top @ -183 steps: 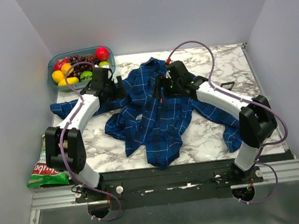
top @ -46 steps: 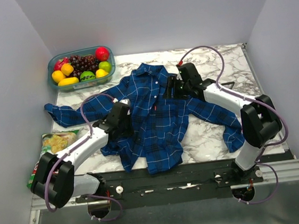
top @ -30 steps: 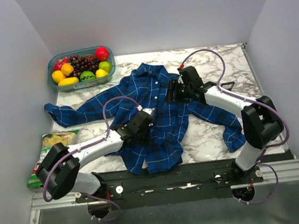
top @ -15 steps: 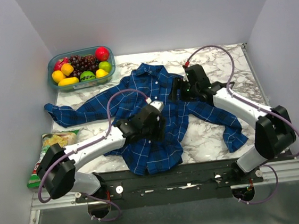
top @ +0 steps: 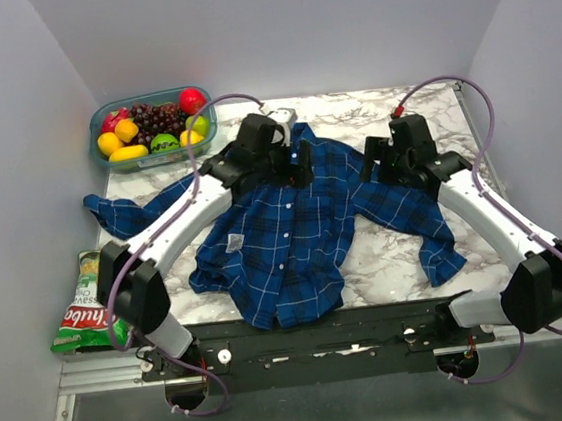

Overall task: Pin the brooch onto the clothing
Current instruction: Flatten out the crumpled clothing at the center of the board, then pick up the brooch from the brooch box.

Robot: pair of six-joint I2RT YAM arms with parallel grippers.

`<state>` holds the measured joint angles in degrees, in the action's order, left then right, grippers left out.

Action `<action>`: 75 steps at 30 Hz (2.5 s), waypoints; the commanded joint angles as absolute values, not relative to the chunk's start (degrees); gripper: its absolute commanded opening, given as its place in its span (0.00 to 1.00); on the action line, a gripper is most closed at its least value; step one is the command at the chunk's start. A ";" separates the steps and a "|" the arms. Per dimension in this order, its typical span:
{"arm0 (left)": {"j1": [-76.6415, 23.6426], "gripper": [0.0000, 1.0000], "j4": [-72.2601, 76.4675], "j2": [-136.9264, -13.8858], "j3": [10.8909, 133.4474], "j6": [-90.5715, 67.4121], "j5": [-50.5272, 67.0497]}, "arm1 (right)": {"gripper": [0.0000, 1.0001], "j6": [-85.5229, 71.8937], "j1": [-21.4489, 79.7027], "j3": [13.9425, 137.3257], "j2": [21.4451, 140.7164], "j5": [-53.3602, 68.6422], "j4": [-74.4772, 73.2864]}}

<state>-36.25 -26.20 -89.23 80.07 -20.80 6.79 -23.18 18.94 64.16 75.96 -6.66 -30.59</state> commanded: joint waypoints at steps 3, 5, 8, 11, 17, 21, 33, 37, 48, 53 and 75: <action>-44.36 0.99 -35.23 -102.11 90.60 -13.98 11.97 | 0.95 -22.24 12.31 63.37 76.91 -10.80 -36.56; -46.31 0.99 -35.95 -103.79 92.28 -13.19 10.99 | 0.96 -21.97 9.77 63.37 77.69 -11.77 -36.04; -47.72 0.99 -33.58 -105.82 90.63 -13.53 13.79 | 0.95 -20.92 4.06 63.89 81.64 -9.07 -34.72; -47.55 0.99 -29.89 -106.61 87.37 -13.27 13.01 | 0.94 -20.30 1.32 65.83 86.46 -9.66 -34.11; -46.32 0.99 -27.77 -103.01 83.67 -13.10 9.41 | 0.90 -19.69 -4.91 66.71 92.02 -7.48 -30.51; -45.00 0.99 -27.69 -101.60 82.88 -13.97 9.66 | 0.88 -17.93 -7.20 68.72 95.96 -8.00 -29.62; -44.74 0.99 -27.68 -101.78 82.71 -15.12 12.74 | 0.80 -15.38 -9.23 74.53 104.67 -6.24 -27.77; -44.65 0.99 -27.69 -101.51 82.62 -15.03 12.83 | 0.79 -15.12 -9.75 75.50 106.34 -6.33 -27.77; -43.68 0.99 -27.51 -101.07 82.53 -15.29 13.45 | 0.75 -14.85 -10.02 75.41 109.16 -5.10 -26.98; -43.51 0.99 -27.33 -101.34 82.44 -15.64 14.06 | 0.65 -15.03 -10.11 75.15 109.77 -4.75 -27.25; -43.15 0.99 -27.25 -101.43 82.35 -15.64 14.33 | 0.56 -16.35 -10.11 76.64 111.45 -5.54 -30.14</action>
<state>-43.48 -28.34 -103.28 82.76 -15.27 12.73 -15.66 -9.61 75.18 109.80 -4.78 -28.34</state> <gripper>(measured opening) 0.988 0.570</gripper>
